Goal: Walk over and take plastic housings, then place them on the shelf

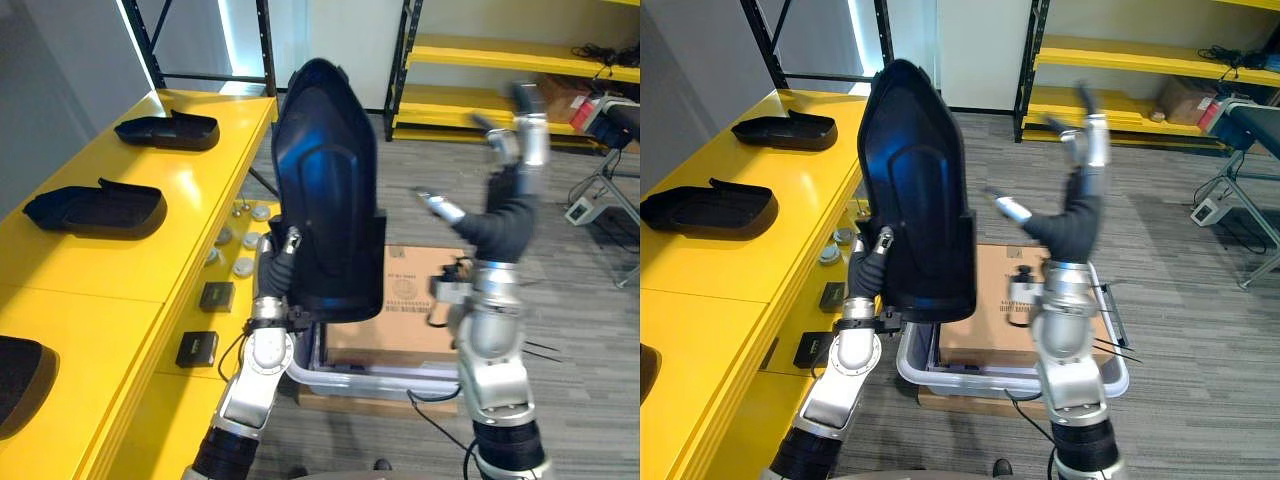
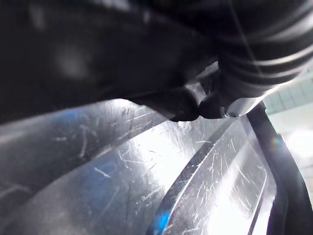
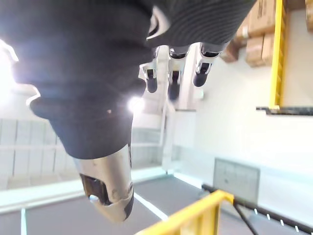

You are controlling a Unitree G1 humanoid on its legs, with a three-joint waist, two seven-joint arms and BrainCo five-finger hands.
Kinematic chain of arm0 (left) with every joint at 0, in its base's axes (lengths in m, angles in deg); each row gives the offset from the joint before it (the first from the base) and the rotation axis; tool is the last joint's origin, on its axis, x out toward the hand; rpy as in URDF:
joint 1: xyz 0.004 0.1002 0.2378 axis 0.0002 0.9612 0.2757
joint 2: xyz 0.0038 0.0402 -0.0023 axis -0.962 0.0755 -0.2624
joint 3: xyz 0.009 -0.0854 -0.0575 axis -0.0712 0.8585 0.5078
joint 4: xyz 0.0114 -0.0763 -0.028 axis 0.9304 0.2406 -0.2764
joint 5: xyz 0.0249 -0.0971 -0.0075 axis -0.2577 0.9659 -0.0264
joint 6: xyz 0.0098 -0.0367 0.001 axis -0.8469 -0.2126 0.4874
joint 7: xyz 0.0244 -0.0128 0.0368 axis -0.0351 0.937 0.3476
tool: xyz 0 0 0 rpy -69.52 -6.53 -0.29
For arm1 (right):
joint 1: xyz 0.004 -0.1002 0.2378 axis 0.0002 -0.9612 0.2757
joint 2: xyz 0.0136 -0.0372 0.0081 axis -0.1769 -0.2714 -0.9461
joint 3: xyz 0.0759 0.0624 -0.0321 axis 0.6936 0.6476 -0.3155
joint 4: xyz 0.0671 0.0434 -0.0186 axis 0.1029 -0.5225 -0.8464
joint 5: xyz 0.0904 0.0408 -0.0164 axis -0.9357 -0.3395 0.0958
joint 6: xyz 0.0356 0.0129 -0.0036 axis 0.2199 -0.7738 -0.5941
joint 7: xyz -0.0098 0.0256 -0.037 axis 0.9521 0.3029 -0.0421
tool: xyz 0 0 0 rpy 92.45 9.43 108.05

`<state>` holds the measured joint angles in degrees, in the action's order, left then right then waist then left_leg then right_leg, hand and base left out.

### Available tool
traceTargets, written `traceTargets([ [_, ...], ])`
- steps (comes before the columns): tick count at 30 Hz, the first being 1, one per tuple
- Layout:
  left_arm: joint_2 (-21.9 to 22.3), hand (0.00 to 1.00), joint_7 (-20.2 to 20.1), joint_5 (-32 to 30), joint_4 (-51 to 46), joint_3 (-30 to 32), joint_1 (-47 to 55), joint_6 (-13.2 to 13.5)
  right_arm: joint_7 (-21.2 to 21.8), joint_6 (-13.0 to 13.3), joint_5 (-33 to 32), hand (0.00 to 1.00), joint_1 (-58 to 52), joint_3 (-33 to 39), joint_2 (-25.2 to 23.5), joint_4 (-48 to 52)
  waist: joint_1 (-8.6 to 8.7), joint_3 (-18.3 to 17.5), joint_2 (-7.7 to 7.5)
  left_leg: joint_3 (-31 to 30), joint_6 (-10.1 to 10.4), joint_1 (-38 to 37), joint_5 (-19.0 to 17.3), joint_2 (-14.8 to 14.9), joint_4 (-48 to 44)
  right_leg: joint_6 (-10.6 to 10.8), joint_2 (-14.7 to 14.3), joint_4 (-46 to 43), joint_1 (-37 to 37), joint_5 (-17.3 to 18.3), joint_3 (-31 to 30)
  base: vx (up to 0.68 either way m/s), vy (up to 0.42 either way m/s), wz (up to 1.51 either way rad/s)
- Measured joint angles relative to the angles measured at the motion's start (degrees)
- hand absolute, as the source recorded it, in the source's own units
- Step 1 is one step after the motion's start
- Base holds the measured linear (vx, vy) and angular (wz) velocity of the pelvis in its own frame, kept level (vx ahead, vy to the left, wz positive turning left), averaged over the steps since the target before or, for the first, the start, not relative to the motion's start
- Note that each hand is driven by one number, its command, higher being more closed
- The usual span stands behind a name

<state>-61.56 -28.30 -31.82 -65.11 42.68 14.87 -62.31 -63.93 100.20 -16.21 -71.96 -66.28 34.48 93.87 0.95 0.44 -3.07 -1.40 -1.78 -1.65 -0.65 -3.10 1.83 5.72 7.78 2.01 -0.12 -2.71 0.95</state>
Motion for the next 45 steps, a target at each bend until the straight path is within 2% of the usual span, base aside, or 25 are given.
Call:
traceTargets([
  [2, 0.3, 1.00, 0.0, 0.0, -0.3, 1.8, 1.6, 0.0, -0.1, 1.3, -2.2, 0.00, -2.0, 5.7, 0.0, 0.8, 0.20, 0.0, 0.03, 0.0, 0.0, -0.1, 0.0, 0.0, 0.3, 0.0, 0.0, 0.0, -0.1, 0.1, 0.1, 0.00, 0.000, 0.00],
  [6, 0.6, 1.00, 0.1, 0.1, -4.7, 5.1, 6.0, 0.1, -1.3, 2.2, -5.4, 0.00, -7.1, 16.8, -0.4, -2.9, 1.14, 0.0, 0.03, -0.1, 0.0, 0.0, 0.0, 0.0, 0.4, 0.0, 0.0, 0.1, -0.1, 0.3, 0.2, 0.00, 0.000, 0.00],
  [9, 0.9, 1.00, 0.1, 0.1, -7.9, 7.1, 7.6, 0.7, -1.8, 1.4, -6.0, 0.00, -11.6, 21.4, -0.4, -13.8, 1.42, 0.0, 0.05, -0.1, 0.0, 0.2, 0.0, 0.0, 0.5, 0.0, 0.0, 0.2, -0.2, 0.3, 0.3, 0.00, 0.000, 0.00],
  [11, 1.0, 1.00, 0.2, 0.2, -10.3, 7.8, 9.3, 2.1, -1.3, -0.9, -7.9, 0.00, -15.6, 23.1, -0.6, -26.4, 1.44, 0.0, 0.22, -0.2, 0.0, 0.4, 0.0, 0.0, 0.5, 0.0, 0.0, 0.3, -0.4, 0.4, 0.4, -0.01, -0.013, 0.02],
  [15, 1.5, 1.00, -0.6, 0.3, -13.9, 8.2, 12.8, 3.1, 0.4, -3.4, -12.1, 0.00, -18.4, 24.6, -2.2, -45.7, 1.39, 0.0, 1.05, -0.5, 0.0, 1.3, 0.0, 0.0, 0.4, 0.1, 0.0, 0.2, -1.1, 0.4, 0.7, -0.02, -0.023, 0.03],
  [19, 1.9, 1.00, -2.3, 0.6, -15.6, 8.0, 15.6, 3.8, 4.4, -4.6, -14.5, 0.00, -20.3, 24.4, -5.1, -59.2, 1.37, 0.2, 1.73, -1.3, 0.0, 1.0, 0.0, 0.0, 0.3, 0.1, 0.1, 0.1, -0.3, 0.7, 1.4, -0.02, -0.027, 0.12],
  [22, 2.5, 1.00, -3.4, 1.6, -16.4, 6.5, 17.7, 4.7, 8.8, -6.1, -15.1, 0.00, -21.9, 20.5, -6.9, -69.2, 1.14, 0.4, 1.68, -2.4, 0.1, 0.0, -0.1, 0.1, 0.2, 0.2, 0.3, -1.6, 0.9, 2.2, 2.7, -0.04, -0.028, 0.22],
  [26, 2.9, 1.00, -3.6, 2.4, -16.5, 5.8, 18.5, 4.8, 10.4, -7.7, -15.1, 0.00, -21.9, 16.4, -8.1, -74.4, 0.18, 0.6, 1.65, -4.4, 0.5, 0.0, -0.6, 0.0, 0.3, 0.2, 0.5, -4.1, 1.1, 4.0, 4.9, -0.06, -0.036, 0.32],
  [30, 3.2, 1.00, -4.0, 3.4, -18.1, 3.8, 18.4, 4.8, 11.2, -8.3, -14.8, 0.00, -21.6, 12.9, -8.4, -76.8, -0.92, 1.4, 1.36, -11.7, 1.0, 3.4, -0.9, -1.5, -3.5, 0.4, 2.5, -7.5, 1.9, 6.8, 13.0, 0.00, -0.024, 1.08],
  [32, 3.7, 1.00, -4.0, 3.8, -20.3, 3.5, 17.6, 4.9, 11.1, -8.2, -14.8, 0.00, -20.4, 10.5, -8.2, -76.8, -2.31, 2.9, 1.23, -16.9, 1.9, 6.8, -1.5, -3.1, -7.6, 0.3, 3.5, -10.2, 2.0, 8.7, 18.8, 0.00, -0.006, 1.41],
  [34, 3.8, 1.00, -3.5, 4.6, -21.0, 3.0, 16.4, 5.2, 11.1, -8.0, -14.3, 0.00, -18.8, 8.7, -7.9, -76.2, -2.63, 4.3, 1.41, -18.5, 1.8, 9.7, -2.5, -3.9, -11.1, 0.7, 4.9, -13.4, 2.6, 10.9, 24.7, -0.04, -0.022, 1.51],
  [35, 3.8, 1.00, -3.3, 4.6, -21.0, 2.5, 16.0, 5.2, 10.9, -8.0, -14.2, 0.00, -18.5, 8.3, -7.9, -76.2, -2.78, 4.6, 1.39, -17.5, 1.7, 10.6, -2.6, -3.7, -12.0, 0.8, 5.3, -14.5, 2.8, 11.6, 26.4, -0.06, -0.003, 1.52],
  [36, 3.8, 1.00, -3.4, 4.6, -21.0, 1.7, 15.4, 5.4, 10.3, -8.4, -14.2, 0.00, -18.5, 7.7, -7.8, -76.3, -3.32, 4.7, 1.33, -13.8, 1.6, 12.6, -2.8, -2.7, -13.3, 1.0, 6.2, -16.4, 2.9, 12.8, 29.4, -0.06, 0.012, 1.40],
  [38, 4.4, 1.00, -3.3, 5.0, -21.4, 1.5, 15.4, 5.7, 8.7, -8.5, -14.2, 0.00, -18.9, 7.6, -7.3, -76.2, -3.40, 5.3, 1.47, -2.4, 0.6, 15.1, -3.4, 1.3, -15.0, 1.1, 7.4, -18.0, 4.1, 13.4, 34.2, -0.04, 0.029, 1.26],
  [39, 4.6, 1.00, -3.3, 5.3, -21.4, 1.6, 15.4, 5.7, 8.5, -8.5, -14.2, 0.00, -19.4, 7.6, -7.2, -76.2, -3.41, 5.6, 1.48, 1.3, 0.5, 15.2, -3.4, 2.6, -15.1, 1.1, 7.6, -18.0, 4.8, 13.4, 35.4, 0.01, 0.021, 0.94],
  [41, 5.0, 1.00, -3.3, 5.7, -21.4, 1.5, 15.2, 5.8, 7.7, -8.8, -13.8, 0.00, -21.1, 7.3, -7.1, -75.4, -3.22, 5.8, 1.12, 16.8, -0.3, 15.8, -4.0, 7.6, -16.6, 1.1, 8.3, -17.1, 6.4, 13.4, 39.4, 0.05, 0.003, 0.83],
  [43, 4.9, 1.00, -3.4, 5.8, -21.4, 1.4, 14.9, 5.8, 7.2, -8.9, -13.8, 0.00, -21.8, 7.3, -6.9, -74.5, -3.15, 5.8, 1.06, 24.2, -0.6, 16.3, -4.8, 10.0, -18.3, 2.1, 8.5, -15.5, 7.3, 12.8, 41.5, 0.07, 0.056, 0.54],
  [44, 4.8, 1.00, -3.5, 6.0, -21.3, 1.4, 14.7, 6.0, 7.2, -9.0, -13.7, 0.00, -22.1, 7.2, -6.8, -73.4, -3.30, 5.7, 0.97, 25.7, -1.0, 17.0, -5.4, 10.1, -19.1, 2.9, 8.7, -14.3, 7.5, 12.2, 42.4, 0.09, 0.132, 0.52],
  [45, 4.8, 1.00, -3.9, 6.8, -21.2, 1.3, 14.5, 6.2, 7.2, -8.9, -13.6, 0.00, -21.9, 7.0, -7.0, -73.2, -3.40, 5.6, 0.81, 24.7, -1.2, 17.2, -5.5, 8.8, -18.9, 2.6, 9.1, -13.4, 7.9, 11.9, 43.5, 0.07, 0.132, 0.46],
])
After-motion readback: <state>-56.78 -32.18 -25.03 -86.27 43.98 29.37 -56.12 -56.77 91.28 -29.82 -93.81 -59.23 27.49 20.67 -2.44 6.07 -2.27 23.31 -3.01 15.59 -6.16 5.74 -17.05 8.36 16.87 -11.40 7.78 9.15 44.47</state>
